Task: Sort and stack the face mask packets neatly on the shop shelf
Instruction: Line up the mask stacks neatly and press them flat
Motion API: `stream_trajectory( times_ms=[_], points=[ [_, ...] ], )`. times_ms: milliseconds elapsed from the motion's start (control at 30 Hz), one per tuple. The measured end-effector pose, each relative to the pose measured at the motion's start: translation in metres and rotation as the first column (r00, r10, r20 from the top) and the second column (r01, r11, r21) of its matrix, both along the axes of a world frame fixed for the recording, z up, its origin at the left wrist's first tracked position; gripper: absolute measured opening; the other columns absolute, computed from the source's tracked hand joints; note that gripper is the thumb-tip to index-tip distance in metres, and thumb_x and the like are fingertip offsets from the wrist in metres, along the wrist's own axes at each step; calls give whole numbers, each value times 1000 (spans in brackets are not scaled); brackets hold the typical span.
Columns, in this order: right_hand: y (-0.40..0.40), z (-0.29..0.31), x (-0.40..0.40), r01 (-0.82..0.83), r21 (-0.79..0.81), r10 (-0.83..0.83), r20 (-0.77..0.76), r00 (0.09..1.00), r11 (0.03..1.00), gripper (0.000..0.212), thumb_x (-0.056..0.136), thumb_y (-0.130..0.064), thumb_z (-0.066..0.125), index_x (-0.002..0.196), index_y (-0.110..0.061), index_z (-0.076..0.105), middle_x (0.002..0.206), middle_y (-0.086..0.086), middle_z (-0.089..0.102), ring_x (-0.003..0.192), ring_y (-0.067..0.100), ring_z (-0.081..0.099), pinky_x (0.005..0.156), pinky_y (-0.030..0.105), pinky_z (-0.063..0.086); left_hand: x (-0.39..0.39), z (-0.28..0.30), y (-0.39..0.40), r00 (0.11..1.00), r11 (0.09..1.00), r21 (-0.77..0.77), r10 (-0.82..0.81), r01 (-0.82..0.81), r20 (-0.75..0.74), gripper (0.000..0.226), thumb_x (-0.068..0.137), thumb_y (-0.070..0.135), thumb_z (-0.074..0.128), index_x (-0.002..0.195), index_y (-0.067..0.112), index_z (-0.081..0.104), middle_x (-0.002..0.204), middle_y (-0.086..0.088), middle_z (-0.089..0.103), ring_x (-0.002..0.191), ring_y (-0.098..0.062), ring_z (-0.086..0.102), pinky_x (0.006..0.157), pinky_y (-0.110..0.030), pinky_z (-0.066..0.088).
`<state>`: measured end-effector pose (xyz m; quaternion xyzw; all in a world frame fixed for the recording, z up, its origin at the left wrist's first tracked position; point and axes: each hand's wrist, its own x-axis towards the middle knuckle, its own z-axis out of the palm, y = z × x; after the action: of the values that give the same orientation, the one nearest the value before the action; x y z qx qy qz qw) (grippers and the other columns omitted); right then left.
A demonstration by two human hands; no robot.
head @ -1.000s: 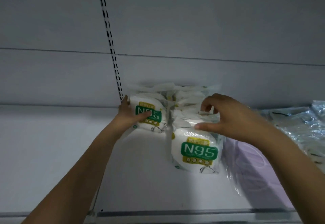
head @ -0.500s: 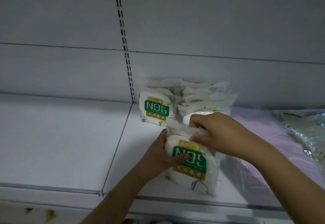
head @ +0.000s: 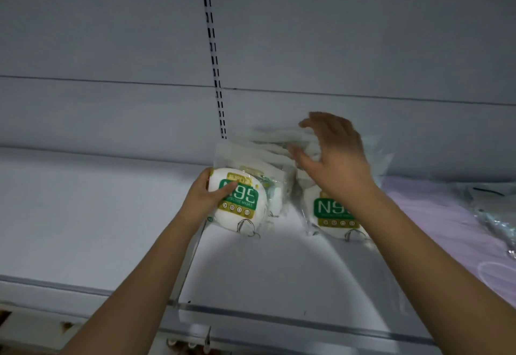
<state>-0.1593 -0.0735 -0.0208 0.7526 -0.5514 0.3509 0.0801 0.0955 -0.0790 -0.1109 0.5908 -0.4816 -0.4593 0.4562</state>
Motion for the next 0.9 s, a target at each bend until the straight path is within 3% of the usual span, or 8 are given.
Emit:
stream_trajectory(
  times_ms=[100, 167, 300, 400, 533, 633, 800, 900],
  points=[
    [14, -32, -46, 289, 324, -190, -305, 933, 901, 102, 77, -81, 49, 157, -27, 13, 165, 8, 9, 150, 35, 12, 119, 56, 11, -13, -10, -4, 979, 996, 75, -28, 44, -201, 41, 83, 22, 79, 117, 25, 57, 111, -7, 73, 93, -26, 75, 75, -46, 62],
    [16, -54, -62, 348, 444, -169, -394, 903, 826, 113, 75, -79, 54, 158, -27, -2, 165, 12, 0, 150, 38, 7, 118, 58, 16, -25, -16, -1, 965, 991, 100, -64, 92, -254, 52, 79, 30, 81, 124, 25, 55, 114, -7, 73, 96, -28, 74, 82, -55, 60],
    [12, -70, -63, 275, 448, -169, -262, 950, 851, 108, 77, -71, 62, 157, -29, 4, 164, 12, 9, 147, 36, 16, 110, 49, 33, -38, -23, 8, 959, 989, 98, -80, 111, -273, 56, 74, 35, 83, 122, 25, 58, 112, -8, 74, 97, -32, 74, 84, -59, 58],
    [11, -69, -63, 319, 421, -197, -308, 931, 849, 109, 69, -87, 34, 157, -28, 9, 164, 11, 13, 147, 36, 18, 114, 54, 25, -33, -16, 18, 967, 999, 38, 23, -14, -253, 32, 84, 20, 78, 112, 17, 63, 102, -8, 76, 89, -30, 75, 74, -52, 62],
    [22, -54, -61, 250, 225, -242, -65, 968, 942, 91, 83, -76, 28, 155, -20, 27, 164, 9, 17, 150, 32, 15, 119, 55, 13, -20, -7, 36, 978, 981, -80, 166, -177, -130, 23, 85, 14, 77, 104, 12, 64, 97, -8, 74, 84, -23, 74, 62, -34, 60],
    [44, -34, -54, 173, -52, -157, 228, 961, 983, 58, 92, -48, 53, 141, -16, 49, 149, 5, 44, 137, 21, 38, 114, 46, 34, -8, 4, 50, 960, 964, -126, 212, -236, -182, 23, 86, 13, 75, 105, 19, 65, 101, -3, 75, 91, -23, 73, 70, -34, 60],
    [85, -21, -20, -222, 378, 14, 481, 876, 899, 73, 76, -68, 61, 139, -35, 44, 117, -20, 59, 100, 0, 59, 85, 21, 48, -55, 34, 67, 968, 970, -215, 56, -111, -245, 27, 80, 16, 75, 105, 18, 65, 96, -4, 77, 85, -23, 75, 65, -32, 61],
    [85, -40, -26, -174, 513, -65, 416, 907, 840, 63, 77, -53, 75, 127, -35, 41, 110, -15, 62, 91, -1, 58, 72, 10, 42, -91, 40, 71, 960, 979, -204, -67, 10, -273, 34, 77, 28, 71, 109, 17, 64, 96, -2, 77, 83, -19, 75, 61, -26, 58]
  ],
)
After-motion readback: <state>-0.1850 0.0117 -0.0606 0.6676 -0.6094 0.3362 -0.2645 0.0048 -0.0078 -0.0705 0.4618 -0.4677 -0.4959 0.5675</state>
